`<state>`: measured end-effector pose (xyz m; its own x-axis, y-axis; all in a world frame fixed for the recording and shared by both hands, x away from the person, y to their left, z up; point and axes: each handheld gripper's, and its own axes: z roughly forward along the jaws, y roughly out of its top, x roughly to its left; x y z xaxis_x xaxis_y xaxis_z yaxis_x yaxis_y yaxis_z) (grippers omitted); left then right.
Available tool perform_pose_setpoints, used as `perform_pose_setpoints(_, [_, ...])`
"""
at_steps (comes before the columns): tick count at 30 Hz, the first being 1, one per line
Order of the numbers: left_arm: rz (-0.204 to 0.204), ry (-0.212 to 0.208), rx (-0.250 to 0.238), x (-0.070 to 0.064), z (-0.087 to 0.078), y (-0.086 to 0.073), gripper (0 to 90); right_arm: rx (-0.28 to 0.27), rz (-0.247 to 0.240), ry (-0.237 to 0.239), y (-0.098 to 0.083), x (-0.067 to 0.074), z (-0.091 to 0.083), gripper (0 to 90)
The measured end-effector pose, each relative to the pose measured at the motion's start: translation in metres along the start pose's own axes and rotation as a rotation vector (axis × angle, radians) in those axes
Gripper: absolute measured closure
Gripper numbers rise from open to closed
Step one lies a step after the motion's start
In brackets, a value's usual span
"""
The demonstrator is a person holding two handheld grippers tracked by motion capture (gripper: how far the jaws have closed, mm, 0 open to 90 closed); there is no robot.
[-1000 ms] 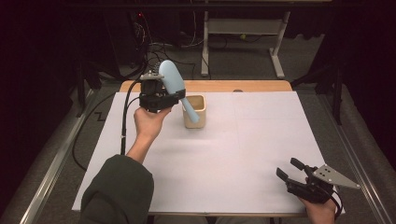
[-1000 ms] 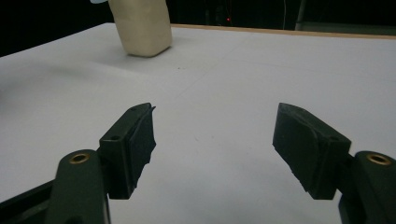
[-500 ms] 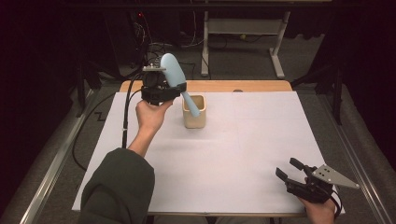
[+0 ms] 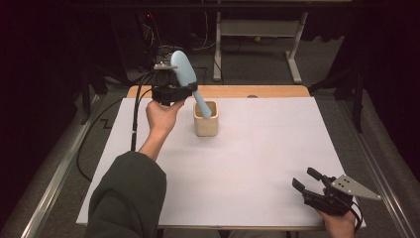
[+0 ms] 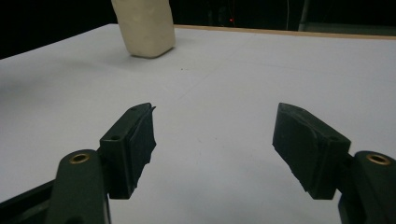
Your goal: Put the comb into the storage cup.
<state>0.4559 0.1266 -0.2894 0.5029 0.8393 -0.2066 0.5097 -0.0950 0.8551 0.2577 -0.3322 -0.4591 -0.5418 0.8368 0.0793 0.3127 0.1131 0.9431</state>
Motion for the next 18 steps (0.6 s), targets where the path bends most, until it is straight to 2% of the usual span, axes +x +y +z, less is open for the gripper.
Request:
perform_pose_setpoints(7, [-0.013, 0.022, -0.013, 0.005, 0.006, 0.001, 55.1, 0.003, -0.001, 0.001, 0.000, 0.000, 0.000, 30.2])
perform_pose_setpoints(18, [-0.008, 0.046, 0.012, 0.005, 0.018, -0.003, 54.9, -0.002, 0.001, -0.001, 0.000, 0.000, 0.000, 30.1])
